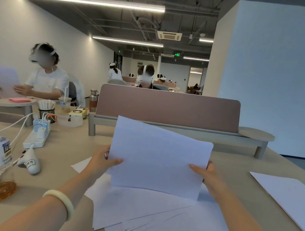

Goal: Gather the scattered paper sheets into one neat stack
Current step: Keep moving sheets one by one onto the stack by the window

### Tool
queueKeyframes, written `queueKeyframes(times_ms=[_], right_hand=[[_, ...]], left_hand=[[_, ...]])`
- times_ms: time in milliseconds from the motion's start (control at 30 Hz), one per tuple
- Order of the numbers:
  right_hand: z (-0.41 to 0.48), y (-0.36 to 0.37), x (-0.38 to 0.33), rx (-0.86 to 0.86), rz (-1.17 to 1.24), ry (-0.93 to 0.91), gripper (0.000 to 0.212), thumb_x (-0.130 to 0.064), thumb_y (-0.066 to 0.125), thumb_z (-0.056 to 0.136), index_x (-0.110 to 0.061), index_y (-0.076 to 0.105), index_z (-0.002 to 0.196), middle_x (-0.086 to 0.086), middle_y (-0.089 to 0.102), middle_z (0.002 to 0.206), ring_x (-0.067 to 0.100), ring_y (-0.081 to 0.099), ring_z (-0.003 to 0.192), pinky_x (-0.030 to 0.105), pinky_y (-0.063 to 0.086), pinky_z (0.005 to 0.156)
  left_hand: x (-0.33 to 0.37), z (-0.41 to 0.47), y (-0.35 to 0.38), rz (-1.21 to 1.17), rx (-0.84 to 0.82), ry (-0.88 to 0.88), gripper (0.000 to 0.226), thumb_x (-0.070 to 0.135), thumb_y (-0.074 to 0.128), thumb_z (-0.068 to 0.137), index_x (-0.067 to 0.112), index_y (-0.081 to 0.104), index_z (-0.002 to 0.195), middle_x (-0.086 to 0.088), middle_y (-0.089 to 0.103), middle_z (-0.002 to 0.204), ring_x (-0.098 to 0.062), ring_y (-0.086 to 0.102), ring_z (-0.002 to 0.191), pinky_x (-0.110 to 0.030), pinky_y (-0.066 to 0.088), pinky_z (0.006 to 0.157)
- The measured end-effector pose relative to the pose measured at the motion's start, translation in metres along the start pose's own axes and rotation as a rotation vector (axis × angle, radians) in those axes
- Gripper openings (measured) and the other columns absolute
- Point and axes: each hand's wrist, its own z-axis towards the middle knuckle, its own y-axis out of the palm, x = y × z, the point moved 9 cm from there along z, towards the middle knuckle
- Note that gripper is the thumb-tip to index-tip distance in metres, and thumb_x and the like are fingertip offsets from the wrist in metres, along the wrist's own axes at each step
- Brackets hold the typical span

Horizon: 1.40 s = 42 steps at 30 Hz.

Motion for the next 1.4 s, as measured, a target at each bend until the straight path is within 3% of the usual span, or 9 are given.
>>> queueKeyframes(times_ms=[133, 300, 433, 600, 933, 1067, 1200, 1267, 1400], right_hand=[[0.001, 0.003, 0.004, 0.073, -0.012, -0.008, 0.032, -0.01, 0.07, 0.082, -0.01, 0.06, 0.113, 0.008, 0.069, 0.108, 0.024, 0.066, 0.093, 0.035, 0.053, 0.079], [0.004, 0.007, -0.005, 0.054, -0.038, -0.012, 0.049, -0.027, 0.075, 0.07, -0.018, 0.058, 0.116, 0.004, 0.069, 0.112, 0.025, 0.066, 0.1, 0.047, 0.052, 0.092], [-0.001, 0.01, 0.013, 0.074, 0.015, 0.021, 0.047, -0.009, 0.073, 0.078, -0.014, 0.052, 0.119, 0.005, 0.066, 0.109, 0.024, 0.064, 0.098, 0.033, 0.052, 0.078], [0.003, 0.016, 0.024, 0.108, -0.016, 0.054, 0.045, -0.013, 0.068, 0.084, -0.014, 0.053, 0.126, 0.007, 0.065, 0.116, 0.027, 0.063, 0.104, 0.042, 0.05, 0.093], [0.002, 0.015, 0.032, 0.232, -0.199, 0.09, 0.042, -0.001, 0.054, 0.087, -0.006, 0.047, 0.128, 0.016, 0.06, 0.119, 0.033, 0.058, 0.107, 0.045, 0.047, 0.097], [0.013, 0.017, 0.016, 0.175, -0.388, 0.107, 0.034, -0.008, 0.058, 0.083, -0.01, 0.051, 0.117, 0.012, 0.063, 0.112, 0.032, 0.061, 0.101, 0.043, 0.051, 0.088], [0.014, 0.033, 0.03, 0.024, -0.755, 0.158, 0.024, -0.006, 0.057, 0.083, -0.006, 0.056, 0.107, 0.007, 0.058, 0.099, 0.025, 0.057, 0.09, 0.027, 0.041, 0.072], [0.011, 0.042, 0.046, -0.02, -0.879, 0.21, 0.027, -0.01, 0.056, 0.082, -0.008, 0.056, 0.109, 0.009, 0.06, 0.107, 0.025, 0.056, 0.093, 0.028, 0.043, 0.077], [0.005, 0.05, 0.064, -0.073, -1.075, 0.373, 0.049, -0.032, 0.054, 0.083, -0.016, 0.042, 0.128, 0.01, 0.046, 0.127, 0.031, 0.046, 0.12, 0.033, 0.04, 0.1]], left_hand=[[-0.005, -0.004, 0.006, -0.002, 0.049, -0.006, 0.029, 0.008, 0.069, 0.083, 0.02, 0.06, 0.107, 0.003, 0.068, 0.101, -0.018, 0.066, 0.092, -0.023, 0.05, 0.068], [0.004, -0.003, 0.007, 0.013, 0.07, 0.014, 0.02, 0.011, 0.065, 0.086, 0.023, 0.059, 0.101, 0.007, 0.066, 0.097, -0.019, 0.064, 0.091, -0.026, 0.049, 0.069], [-0.019, -0.008, 0.007, 0.01, 0.063, -0.061, 0.046, 0.016, 0.072, 0.082, 0.023, 0.048, 0.12, 0.002, 0.061, 0.108, -0.021, 0.061, 0.099, -0.026, 0.049, 0.073], [-0.028, -0.009, 0.014, 0.081, 0.025, -0.075, 0.031, 0.019, 0.057, 0.092, 0.023, 0.048, 0.122, 0.002, 0.061, 0.116, -0.022, 0.059, 0.107, -0.031, 0.046, 0.083], [-0.032, -0.011, 0.02, 0.214, 0.074, -0.088, 0.034, 0.013, 0.038, 0.099, 0.016, 0.04, 0.133, -0.004, 0.055, 0.125, -0.025, 0.053, 0.113, -0.034, 0.042, 0.088], [-0.031, -0.003, 0.007, 0.256, 0.11, -0.152, 0.025, 0.007, 0.04, 0.094, 0.012, 0.05, 0.116, -0.005, 0.059, 0.107, -0.027, 0.056, 0.1, -0.032, 0.042, 0.079], [-0.061, -0.014, 0.0, 0.488, 0.053, -0.298, 0.019, 0.002, 0.048, 0.086, 0.014, 0.044, 0.071, 0.0, 0.046, 0.072, -0.023, 0.046, 0.076, -0.027, 0.031, 0.056], [-0.078, -0.024, -0.002, 0.639, -0.009, -0.383, 0.006, 0.011, 0.049, 0.086, 0.014, 0.049, 0.08, -0.002, 0.048, 0.084, -0.024, 0.047, 0.084, -0.028, 0.035, 0.068], [-0.093, -0.032, -0.01, 0.799, -0.014, -0.458, 0.042, 0.025, 0.047, 0.09, 0.015, 0.044, 0.13, -0.011, 0.041, 0.139, -0.025, 0.024, 0.14, -0.031, 0.033, 0.102]])
